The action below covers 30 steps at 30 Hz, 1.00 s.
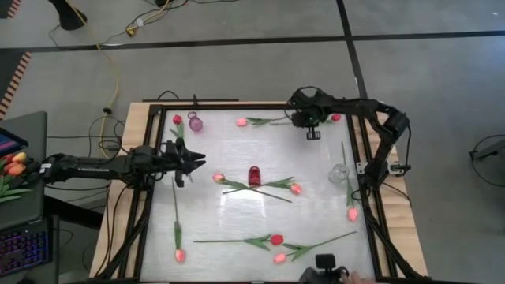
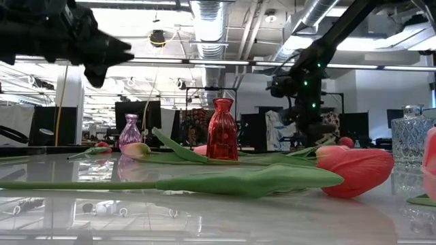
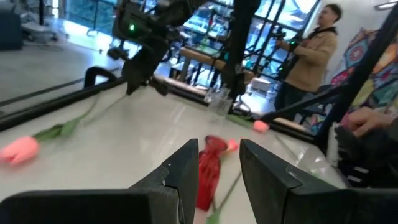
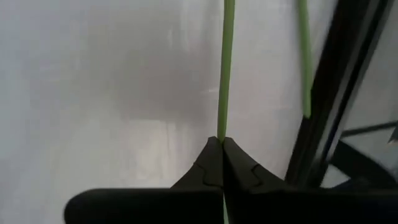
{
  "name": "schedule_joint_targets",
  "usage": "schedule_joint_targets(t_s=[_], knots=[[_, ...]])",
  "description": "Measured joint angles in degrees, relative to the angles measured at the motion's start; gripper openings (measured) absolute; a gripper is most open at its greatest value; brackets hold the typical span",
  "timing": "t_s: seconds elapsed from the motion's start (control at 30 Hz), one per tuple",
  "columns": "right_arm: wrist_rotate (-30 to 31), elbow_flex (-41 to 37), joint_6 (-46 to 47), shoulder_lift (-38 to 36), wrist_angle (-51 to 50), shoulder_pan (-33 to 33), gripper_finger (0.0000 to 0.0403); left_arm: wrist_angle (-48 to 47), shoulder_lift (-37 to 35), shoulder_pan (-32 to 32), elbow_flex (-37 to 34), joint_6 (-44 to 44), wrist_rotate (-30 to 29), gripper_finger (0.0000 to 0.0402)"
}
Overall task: Sort flowers into vase by color
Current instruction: Put the top right red tulip into the violet vase
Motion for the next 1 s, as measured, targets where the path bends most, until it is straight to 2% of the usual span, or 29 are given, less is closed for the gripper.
schedule_joint_targets(t_s=[0.13, 0.23, 0.33, 0.47, 0.6, 0.73, 0.83, 1.0], knots=[[0.0, 0.0, -0.1, -2.2, -2.9, 4.9, 0.0018, -2.2, 0.0, 0.7, 3.7, 0.9, 0.4, 0.0105], [0.7, 0.0, -0.1, -4.6, -2.2, 9.1, 0.0020, -7.5, 0.1, 2.5, 7.0, -1.2, 0.4, 0.0105], [6.0, 0.0, -2.2, -6.9, 0.1, 14.2, 0.0018, -11.9, 0.5, 5.0, 9.2, -4.7, 0.5, 0.0105], [13.1, 0.0, -8.3, -9.5, 5.1, 20.9, 0.0019, -12.4, 3.7, 9.7, 11.2, -10.6, 3.0, 0.0105], [16.6, 0.0, -13.9, -10.8, 13.1, 26.9, 0.0019, -12.5, 10.1, 15.1, 14.2, -14.2, 8.8, 0.0105], [22.7, 0.0, -19.2, -11.0, 21.3, 32.0, 0.0019, -12.4, 18.7, 18.9, 19.3, -14.9, 13.0, 0.0105], [25.2, 0.0, -23.2, -11.0, 26.0, 34.8, 0.0019, -12.3, 25.4, 20.0, 24.0, -14.4, 14.5, 0.0105], [25.8, 0.0, -28.0, -11.0, 33.8, 37.5, 0.0019, -12.3, 36.2, 20.3, 31.5, -14.8, 17.6, 0.0105]])
